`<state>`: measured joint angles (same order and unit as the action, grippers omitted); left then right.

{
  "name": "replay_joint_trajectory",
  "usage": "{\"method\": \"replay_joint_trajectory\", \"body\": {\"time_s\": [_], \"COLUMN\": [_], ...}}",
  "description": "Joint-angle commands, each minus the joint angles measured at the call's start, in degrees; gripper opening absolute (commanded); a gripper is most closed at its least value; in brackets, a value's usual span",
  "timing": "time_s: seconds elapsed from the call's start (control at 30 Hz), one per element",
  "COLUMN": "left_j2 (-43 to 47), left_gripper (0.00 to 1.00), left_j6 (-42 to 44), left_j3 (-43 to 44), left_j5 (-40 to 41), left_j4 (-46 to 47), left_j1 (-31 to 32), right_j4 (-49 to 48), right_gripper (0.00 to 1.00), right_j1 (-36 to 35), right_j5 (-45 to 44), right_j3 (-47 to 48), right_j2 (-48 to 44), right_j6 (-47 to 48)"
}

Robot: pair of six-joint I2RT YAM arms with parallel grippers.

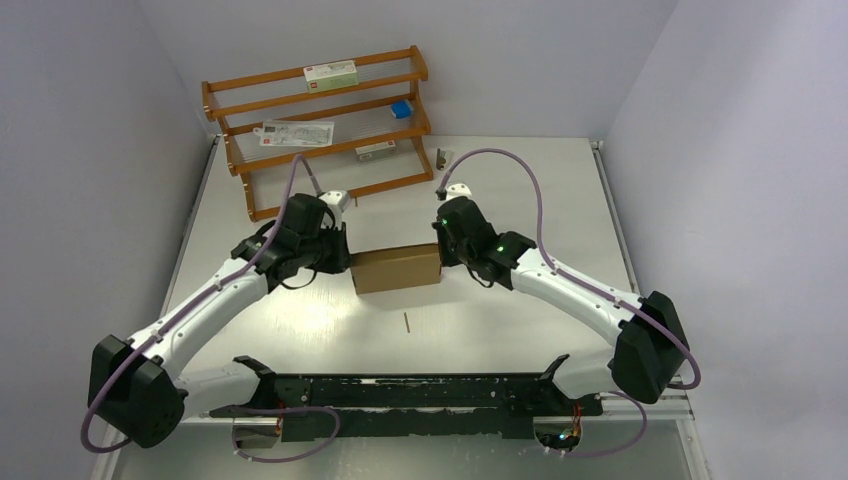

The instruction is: Fold the paper box

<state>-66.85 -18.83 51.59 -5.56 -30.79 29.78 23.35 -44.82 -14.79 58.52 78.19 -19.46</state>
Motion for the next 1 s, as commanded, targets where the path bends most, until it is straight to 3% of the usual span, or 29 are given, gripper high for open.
{"method": "replay_joint_trajectory", "body": {"time_s": [0.0, 0.13, 0.3, 0.43, 0.73, 0.97], "left_j2": [2.17, 4.67, 8.48, 10.23, 11.19, 11.26], "left_gripper": [0.13, 0.26, 0.58, 0.69, 0.78, 0.81], "left_j6": [-1.48, -1.57, -3.83, -7.13, -21.33, -31.04], "left_j3": [-2.89, -2.25, -1.48, -1.35, -4.64, -9.05], "left_j5": [0.30, 0.98, 3.29, 1.66, -5.55, -8.97], "left_j4": [1.82, 0.85, -0.62, -1.18, 2.30, 6.59], "left_j1": [0.54, 0.54, 0.31, -0.60, -7.77, -10.00], "right_j4": [0.62, -0.01, 1.03, 0.93, 0.28, -2.76], "right_gripper": [0.00, 0.04, 0.22, 0.35, 0.54, 0.56], "right_j1": [-0.45, -0.32, 1.00, 2.63, 6.51, 9.87], "right_j5": [1.25, 1.58, 3.21, 6.71, 9.16, 13.08], "right_j3": [-2.43, -2.52, -1.89, -2.24, 0.57, -2.03], "right_j2": [-0.38, -1.99, -4.18, -6.46, -7.40, -7.00], "right_j6": [-1.67, -2.17, -3.27, -5.31, -12.47, -24.24]}}
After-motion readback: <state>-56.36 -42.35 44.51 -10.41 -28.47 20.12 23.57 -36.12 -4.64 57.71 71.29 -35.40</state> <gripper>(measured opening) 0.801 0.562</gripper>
